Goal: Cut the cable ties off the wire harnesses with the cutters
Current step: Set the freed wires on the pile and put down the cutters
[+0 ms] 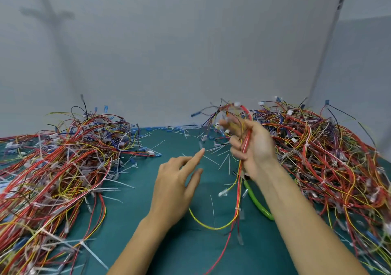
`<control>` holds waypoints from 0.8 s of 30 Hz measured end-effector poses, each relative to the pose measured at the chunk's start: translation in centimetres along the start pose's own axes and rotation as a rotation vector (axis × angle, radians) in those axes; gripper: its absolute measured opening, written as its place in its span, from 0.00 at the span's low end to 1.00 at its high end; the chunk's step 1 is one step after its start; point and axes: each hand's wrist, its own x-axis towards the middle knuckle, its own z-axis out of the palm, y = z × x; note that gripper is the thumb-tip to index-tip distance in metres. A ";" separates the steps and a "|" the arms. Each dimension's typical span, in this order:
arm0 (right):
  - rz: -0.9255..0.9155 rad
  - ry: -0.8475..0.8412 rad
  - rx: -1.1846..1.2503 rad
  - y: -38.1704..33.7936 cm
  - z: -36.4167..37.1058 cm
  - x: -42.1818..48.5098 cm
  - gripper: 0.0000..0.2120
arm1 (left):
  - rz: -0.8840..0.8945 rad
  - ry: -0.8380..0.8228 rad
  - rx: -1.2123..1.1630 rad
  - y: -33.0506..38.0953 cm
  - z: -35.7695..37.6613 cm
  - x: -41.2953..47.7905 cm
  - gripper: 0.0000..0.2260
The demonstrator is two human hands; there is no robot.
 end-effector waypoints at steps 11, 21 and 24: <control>-0.107 0.401 -0.483 -7.4 -1.0 5.9 0.17 | -0.263 -0.042 0.074 -1.7 0.7 -0.1 0.23; -0.082 0.107 -1.868 1.5 -0.9 1.5 0.26 | -0.303 -0.096 0.097 -2.5 1.5 -0.1 0.20; 0.233 -0.250 -2.072 3.1 0.2 -0.5 0.34 | -0.312 -0.093 0.101 -2.7 1.4 -0.2 0.19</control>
